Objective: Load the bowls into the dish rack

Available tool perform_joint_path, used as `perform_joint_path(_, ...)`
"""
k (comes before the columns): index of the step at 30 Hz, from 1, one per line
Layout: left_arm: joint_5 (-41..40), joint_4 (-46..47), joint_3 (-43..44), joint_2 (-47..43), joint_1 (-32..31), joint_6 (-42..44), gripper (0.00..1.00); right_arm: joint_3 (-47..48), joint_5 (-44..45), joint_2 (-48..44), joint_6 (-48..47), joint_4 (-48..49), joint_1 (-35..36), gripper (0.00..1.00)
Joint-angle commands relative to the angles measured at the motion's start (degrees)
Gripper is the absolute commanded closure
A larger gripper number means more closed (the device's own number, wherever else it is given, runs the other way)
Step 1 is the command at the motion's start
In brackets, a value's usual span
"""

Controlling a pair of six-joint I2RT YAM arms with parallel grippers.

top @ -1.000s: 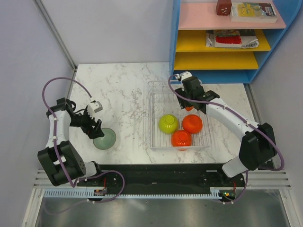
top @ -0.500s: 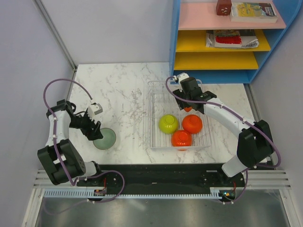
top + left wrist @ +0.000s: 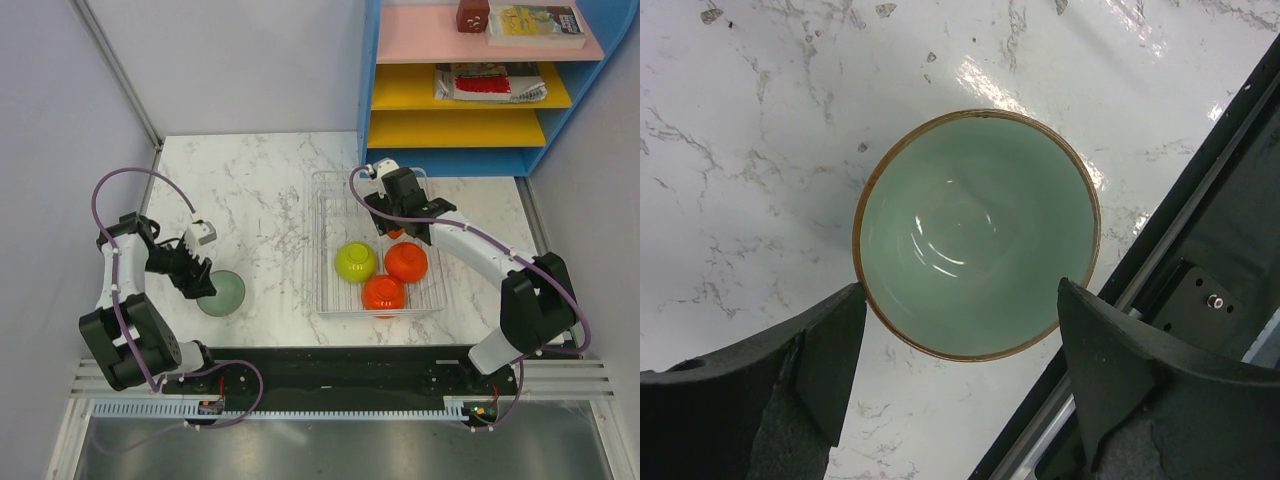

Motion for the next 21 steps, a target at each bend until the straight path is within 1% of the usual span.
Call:
perform_joint_path(1,-0.7,-1.4,0.3,0.2,0.6,3.4,0.17,-1.2,-6.8,0.3,1.8,0.3,0.3,1.0)
perform_joint_path(9,-0.7,-2.1,0.3,0.6,0.8,3.9,0.18,-1.5,-9.4,0.9,2.3,0.2,-0.4,1.0)
perform_joint_path(14,-0.9,-2.1,0.3,0.7,0.9,4.2,0.19,-1.2,-8.6,0.8,1.7,-0.2,-0.4,0.99)
perform_joint_path(15,-0.9,-2.1,0.3,0.8,0.8,4.1,0.2,-1.0,-8.5,0.8,1.3,-0.8,-0.4,0.95)
perform_joint_path(16,-0.9,-2.1,0.3,0.9,0.9,4.2,0.2,-0.6,-8.5,0.7,1.2,-1.1,-0.3,0.88)
perform_joint_path(17,-1.0,-2.1,0.3,0.9,0.9,4.1,0.2,-0.5,-8.2,0.6,1.0,-1.4,-0.4,0.69)
perform_joint_path(20,-1.3,-2.1,0.5,1.3,0.9,4.2,0.21,0.5,-7.6,0.0,0.1,-2.5,-0.4,0.42)
perform_joint_path(21,-1.3,-2.1,0.4,1.4,1.0,4.2,0.21,0.9,-7.1,-0.1,-0.2,-3.0,-0.4,0.39)
